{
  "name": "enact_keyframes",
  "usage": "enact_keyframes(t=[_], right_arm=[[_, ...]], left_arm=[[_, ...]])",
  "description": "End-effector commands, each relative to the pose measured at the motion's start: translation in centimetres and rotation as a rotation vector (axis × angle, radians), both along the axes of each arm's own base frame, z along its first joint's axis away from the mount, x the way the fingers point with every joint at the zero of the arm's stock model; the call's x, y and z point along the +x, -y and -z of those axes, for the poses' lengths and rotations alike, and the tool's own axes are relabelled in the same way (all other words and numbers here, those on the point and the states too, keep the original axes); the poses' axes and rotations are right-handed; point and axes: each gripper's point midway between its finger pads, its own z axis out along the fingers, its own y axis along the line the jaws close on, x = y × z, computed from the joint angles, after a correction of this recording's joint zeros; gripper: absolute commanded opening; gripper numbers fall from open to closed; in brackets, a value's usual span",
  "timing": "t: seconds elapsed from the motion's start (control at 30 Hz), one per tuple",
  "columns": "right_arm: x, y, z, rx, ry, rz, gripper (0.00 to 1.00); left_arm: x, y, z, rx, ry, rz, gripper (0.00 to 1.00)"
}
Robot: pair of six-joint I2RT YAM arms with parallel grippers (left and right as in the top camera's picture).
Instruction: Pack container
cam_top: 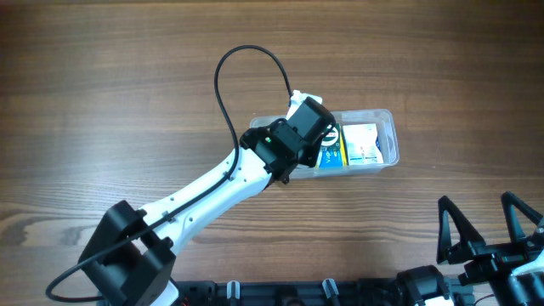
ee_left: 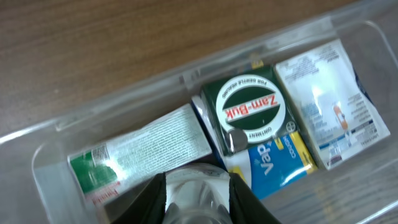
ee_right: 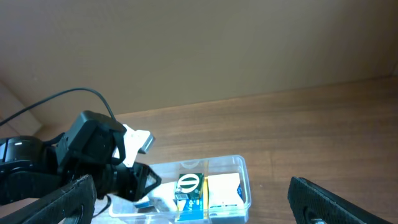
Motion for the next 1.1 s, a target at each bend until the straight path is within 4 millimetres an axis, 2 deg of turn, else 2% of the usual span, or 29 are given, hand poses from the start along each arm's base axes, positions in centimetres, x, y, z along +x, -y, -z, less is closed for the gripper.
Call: enact_keyframes(t=[0.0, 0.07, 0.13, 0.2, 0.23, 0.33, 0.43, 0.47, 0.5, 0.57, 0.6, 0.63, 0.67, 0.77, 0.8, 0.83, 0.93, 1.0, 1.07], right_arm=[[0.2, 0.3, 0.0, -0.022, 0.001, 0.016, 1.0], [0.2, 0.3, 0.0, -0.022, 0.001, 0.016, 1.0], [0.2, 0.3, 0.0, -0.022, 0.001, 0.016, 1.0], [0.2, 0.3, 0.0, -0.022, 0.001, 0.016, 1.0], [0.2, 0.3, 0.0, -0.022, 0.001, 0.016, 1.0], [0.2, 0.3, 0.0, -0.022, 0.001, 0.016, 1.0], [0.2, 0.3, 0.0, -0.022, 0.001, 0.016, 1.0], [0.2, 0.3, 0.0, -0.022, 0.001, 0.016, 1.0], [0.2, 0.3, 0.0, -0.022, 0.001, 0.016, 1.0], [0.2, 0.3, 0.0, -0.022, 0.001, 0.016, 1.0], [0.2, 0.3, 0.0, -0.022, 0.001, 0.016, 1.0], [0.2, 0.3, 0.0, -0.022, 0.001, 0.016, 1.0], [0.2, 0.3, 0.0, -0.022, 0.001, 0.016, 1.0], [0.2, 0.3, 0.0, -0.022, 0.001, 0.016, 1.0], [0.2, 0.3, 0.0, -0.022, 0.001, 0.016, 1.0], [0.2, 0.3, 0.0, -0.022, 0.001, 0.016, 1.0], [0.2, 0.3, 0.0, -0.022, 0.001, 0.016, 1.0], [0.2, 0.3, 0.0, -0.022, 0.001, 0.016, 1.0], [0.2, 0.3, 0.0, -0.022, 0.001, 0.016, 1.0]], left_arm=[[1.0, 0.1, -0.7, 0.021, 0.063, 0.004, 0.23], [0.9, 0.1, -0.7, 0.024, 0.059, 0.004, 0.28], [0.7, 0.0, -0.5, 0.027, 0.046, 0.009, 0.45], [0.2, 0.1, -0.2, 0.024, 0.019, 0.021, 0.72], [-0.3, 0.3, 0.0, 0.013, -0.006, 0.038, 0.8], [-1.4, 0.4, -0.3, -0.007, -0.048, 0.066, 0.84], [-2.2, -0.5, -4.3, -0.047, -0.005, 0.065, 0.84], [-2.3, -0.8, -5.9, -0.065, 0.027, 0.064, 0.85], [-2.3, -1.6, -8.5, -0.076, 0.094, 0.069, 0.87], [-2.1, -3.6, -12.5, -0.078, 0.213, 0.026, 0.91], [-2.1, -5.5, -14.9, -0.077, 0.288, -0.028, 0.92], [-2.3, -7.7, -17.1, -0.068, 0.356, -0.087, 0.93], [-2.8, -10.1, -19.0, -0.056, 0.413, -0.147, 1.0], [-5.4, -16.8, -22.8, -0.045, 0.506, -0.277, 1.0], [-6.9, -19.2, -23.2, -0.055, 0.503, -0.319, 1.0], [-8.0, -20.8, -23.1, -0.071, 0.488, -0.363, 1.0], [-10.1, -24.2, -22.3, -0.096, 0.451, -0.479, 1.0], [-10.8, -25.0, -21.9, -0.14, 0.431, -0.529, 1.0], [-11.0, -23.8, -21.6, -0.203, 0.388, -0.493, 1.0]])
